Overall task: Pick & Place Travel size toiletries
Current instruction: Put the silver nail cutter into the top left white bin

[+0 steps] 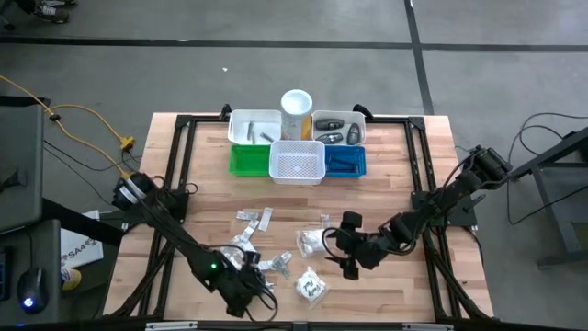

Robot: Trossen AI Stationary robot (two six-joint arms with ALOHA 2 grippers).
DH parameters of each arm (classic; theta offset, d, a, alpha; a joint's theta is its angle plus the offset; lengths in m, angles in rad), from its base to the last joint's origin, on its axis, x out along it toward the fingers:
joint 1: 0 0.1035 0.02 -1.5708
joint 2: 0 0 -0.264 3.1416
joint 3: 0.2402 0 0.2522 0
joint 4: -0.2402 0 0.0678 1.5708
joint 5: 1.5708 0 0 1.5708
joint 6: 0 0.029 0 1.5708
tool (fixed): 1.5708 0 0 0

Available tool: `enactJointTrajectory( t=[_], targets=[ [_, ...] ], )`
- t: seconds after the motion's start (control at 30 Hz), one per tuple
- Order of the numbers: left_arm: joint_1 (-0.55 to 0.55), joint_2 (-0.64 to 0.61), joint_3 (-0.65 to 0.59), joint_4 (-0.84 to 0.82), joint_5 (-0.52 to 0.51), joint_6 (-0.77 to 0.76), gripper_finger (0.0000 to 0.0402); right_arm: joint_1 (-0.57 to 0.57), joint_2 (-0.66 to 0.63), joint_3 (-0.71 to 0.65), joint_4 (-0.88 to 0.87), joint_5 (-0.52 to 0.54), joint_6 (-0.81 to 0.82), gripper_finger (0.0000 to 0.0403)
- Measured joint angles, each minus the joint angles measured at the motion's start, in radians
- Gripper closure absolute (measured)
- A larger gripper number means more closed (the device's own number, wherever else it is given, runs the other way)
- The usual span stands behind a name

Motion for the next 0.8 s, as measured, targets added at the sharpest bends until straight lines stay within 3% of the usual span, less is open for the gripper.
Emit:
enactJointTrajectory(
  t=[0.27,0.8],
  targets=[
    [0.000,0.059,0.083,-0.080,0.006,-0.019,0.0254,0.006,0.000,0.000,-0.015,0.005,0.009,0.0106],
    [0.000,0.083,0.082,-0.162,0.024,-0.113,0.0254,0.021,0.000,0.000,-0.020,0.025,0.010,0.0106]
  ],
)
